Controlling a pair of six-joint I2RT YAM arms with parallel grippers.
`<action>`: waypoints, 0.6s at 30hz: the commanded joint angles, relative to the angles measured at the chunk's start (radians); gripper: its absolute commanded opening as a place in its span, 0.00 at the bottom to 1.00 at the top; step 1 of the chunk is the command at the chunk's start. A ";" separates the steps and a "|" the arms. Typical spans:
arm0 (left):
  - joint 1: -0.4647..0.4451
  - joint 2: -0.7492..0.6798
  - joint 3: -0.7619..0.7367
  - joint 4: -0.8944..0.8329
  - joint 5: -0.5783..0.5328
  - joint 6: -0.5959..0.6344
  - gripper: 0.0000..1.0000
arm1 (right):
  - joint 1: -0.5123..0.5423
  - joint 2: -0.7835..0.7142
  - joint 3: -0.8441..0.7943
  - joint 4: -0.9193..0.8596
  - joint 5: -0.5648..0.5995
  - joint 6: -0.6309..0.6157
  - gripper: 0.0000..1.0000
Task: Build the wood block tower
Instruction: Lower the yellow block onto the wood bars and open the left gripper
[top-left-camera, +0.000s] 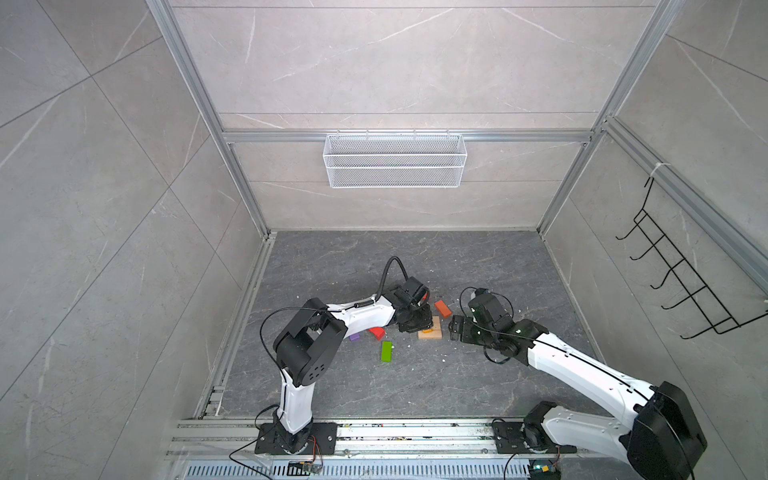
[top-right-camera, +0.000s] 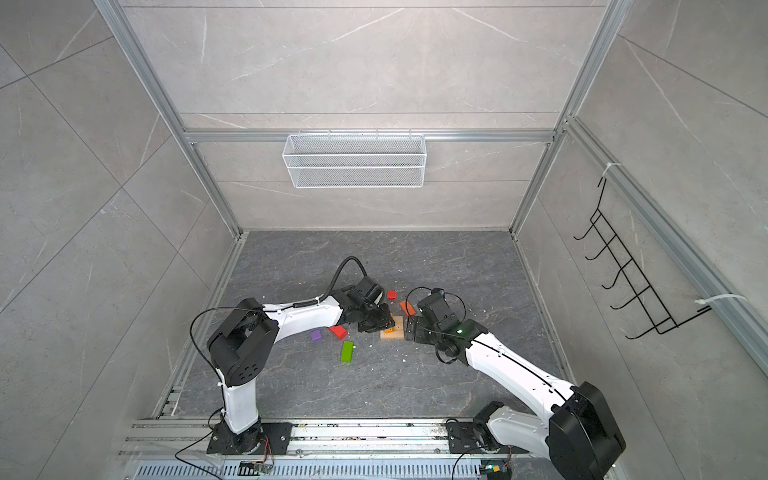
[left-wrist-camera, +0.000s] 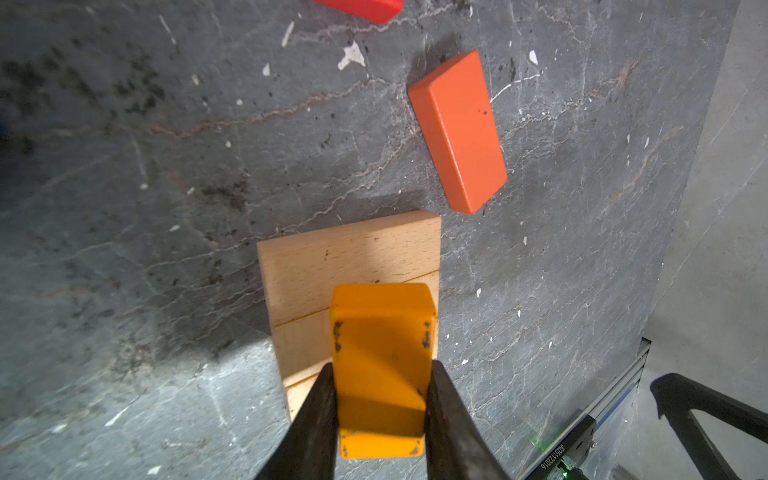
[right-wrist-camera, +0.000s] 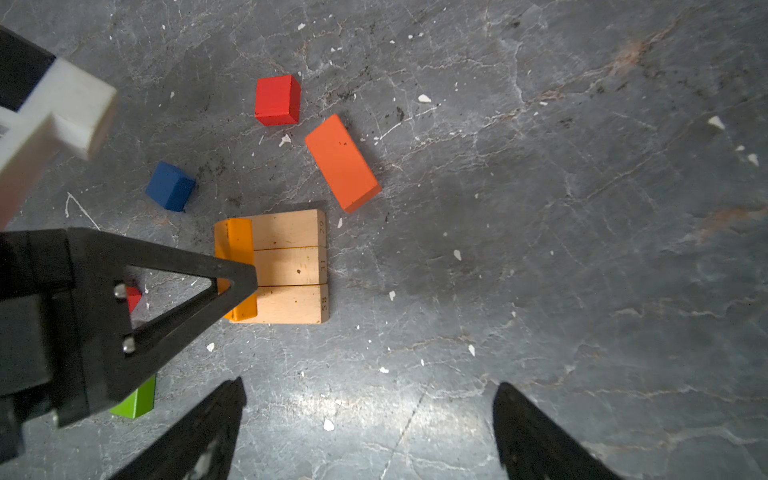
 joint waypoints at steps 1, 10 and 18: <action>-0.004 0.017 -0.008 0.011 -0.009 -0.014 0.11 | -0.005 0.006 -0.005 -0.018 0.003 0.020 0.93; -0.005 0.021 -0.007 0.006 -0.010 -0.015 0.11 | -0.005 0.010 -0.004 -0.019 0.004 0.020 0.93; -0.005 0.027 -0.018 0.019 0.006 -0.027 0.13 | -0.005 0.010 -0.006 -0.019 0.007 0.021 0.93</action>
